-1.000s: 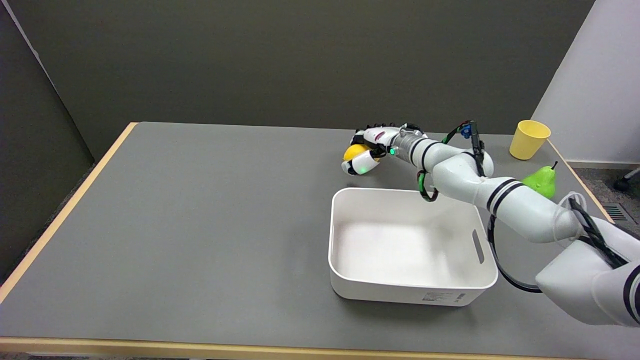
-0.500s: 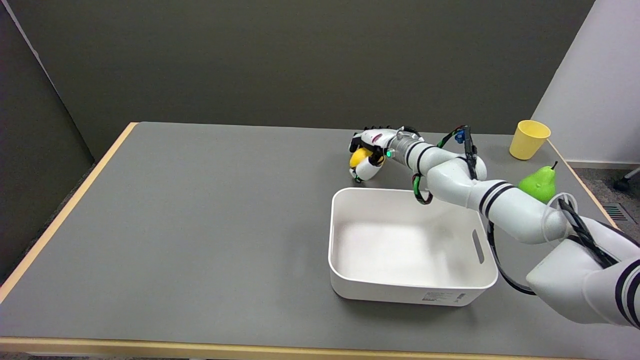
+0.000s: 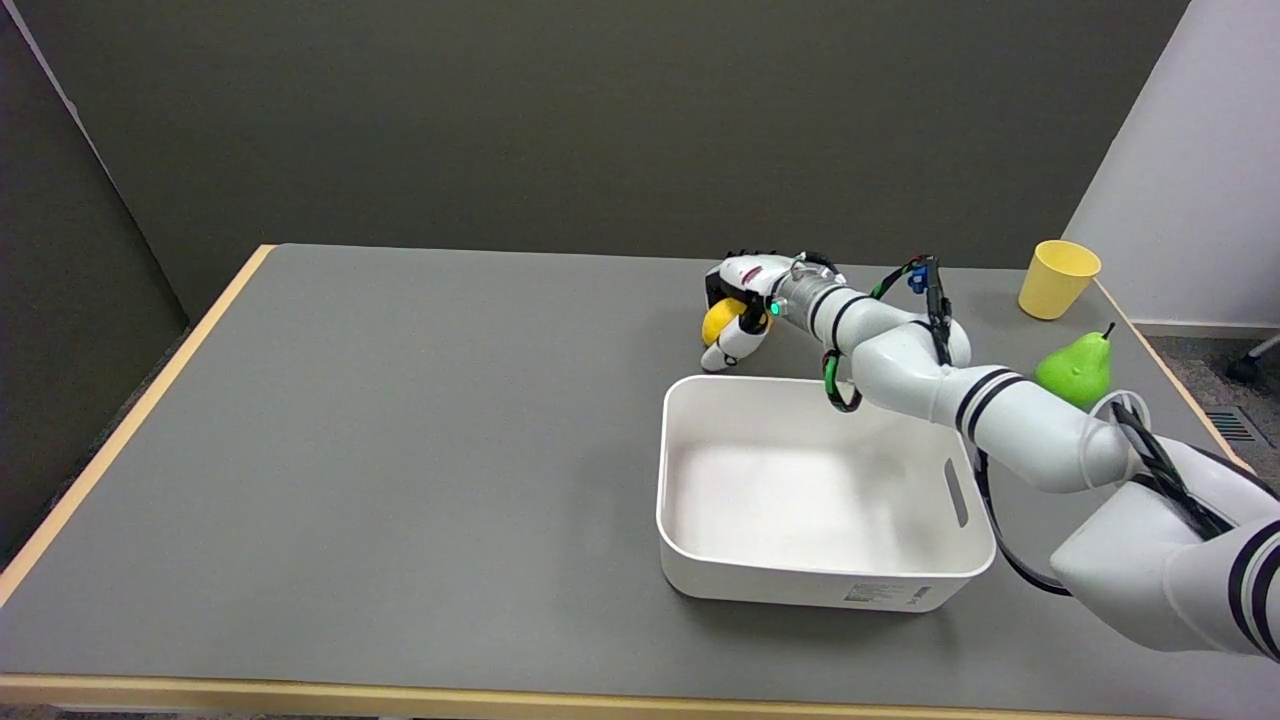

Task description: Pick up the lemon.

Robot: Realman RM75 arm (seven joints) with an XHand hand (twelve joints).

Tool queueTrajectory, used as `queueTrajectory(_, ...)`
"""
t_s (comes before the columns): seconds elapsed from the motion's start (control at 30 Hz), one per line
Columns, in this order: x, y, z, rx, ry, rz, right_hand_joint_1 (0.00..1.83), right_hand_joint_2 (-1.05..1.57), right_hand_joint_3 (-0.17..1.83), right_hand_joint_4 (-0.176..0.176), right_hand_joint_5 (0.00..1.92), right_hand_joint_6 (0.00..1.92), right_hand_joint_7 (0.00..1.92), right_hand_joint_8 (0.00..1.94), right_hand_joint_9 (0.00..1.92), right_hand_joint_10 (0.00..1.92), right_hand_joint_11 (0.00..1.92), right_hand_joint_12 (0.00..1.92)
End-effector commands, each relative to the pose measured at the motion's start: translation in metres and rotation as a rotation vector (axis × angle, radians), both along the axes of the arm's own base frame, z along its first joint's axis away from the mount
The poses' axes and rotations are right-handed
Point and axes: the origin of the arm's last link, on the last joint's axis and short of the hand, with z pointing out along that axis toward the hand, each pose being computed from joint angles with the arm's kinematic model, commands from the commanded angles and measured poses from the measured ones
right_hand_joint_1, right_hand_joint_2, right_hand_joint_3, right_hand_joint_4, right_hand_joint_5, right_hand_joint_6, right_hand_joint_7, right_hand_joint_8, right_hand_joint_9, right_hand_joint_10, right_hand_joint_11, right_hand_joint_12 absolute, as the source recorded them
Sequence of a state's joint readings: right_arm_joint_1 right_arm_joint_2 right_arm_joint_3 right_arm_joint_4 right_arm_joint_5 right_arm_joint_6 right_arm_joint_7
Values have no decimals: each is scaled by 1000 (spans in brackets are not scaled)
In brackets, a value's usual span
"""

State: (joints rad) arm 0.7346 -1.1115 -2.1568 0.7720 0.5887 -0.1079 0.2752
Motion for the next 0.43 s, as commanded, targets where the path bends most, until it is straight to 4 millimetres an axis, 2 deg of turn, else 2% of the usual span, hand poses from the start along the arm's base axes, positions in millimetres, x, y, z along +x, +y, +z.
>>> queueTrajectory(0.03, 53, 6, -1, 33, -43, 220, 1315, 1196, 165, -126, 518, 1640, 728, 1360, 721, 1573, 798, 1921)
queueTrajectory(0.07, 62, 8, -3, 44, -50, 248, 1315, 1196, 165, -127, 517, 1641, 730, 1359, 721, 1573, 805, 1921)
queueTrajectory(0.13, 98, 19, -4, 73, -64, 369, 1317, 1197, 160, -131, 515, 1638, 734, 1356, 722, 1572, 814, 1921)
queueTrajectory(0.17, 109, 25, -4, 80, -68, 408, 1319, 1192, 163, -134, 518, 1629, 740, 1348, 728, 1567, 821, 1921)
queueTrajectory(0.23, 134, 43, -5, 101, -80, 507, 1321, 1181, 182, -137, 520, 1620, 749, 1342, 731, 1566, 829, 1921)
queueTrajectory(0.3, 155, 70, -2, 107, -102, 613, 1322, 1184, 174, -139, 520, 1618, 751, 1343, 730, 1567, 839, 1921)
queueTrajectory(0.37, 167, 97, 6, 92, -119, 691, 1324, 1186, 167, -141, 520, 1615, 754, 1341, 732, 1564, 844, 1921)
queueTrajectory(0.43, 168, 125, 20, 51, -137, 746, 1326, 1182, 171, -145, 520, 1611, 759, 1338, 736, 1560, 846, 1921)
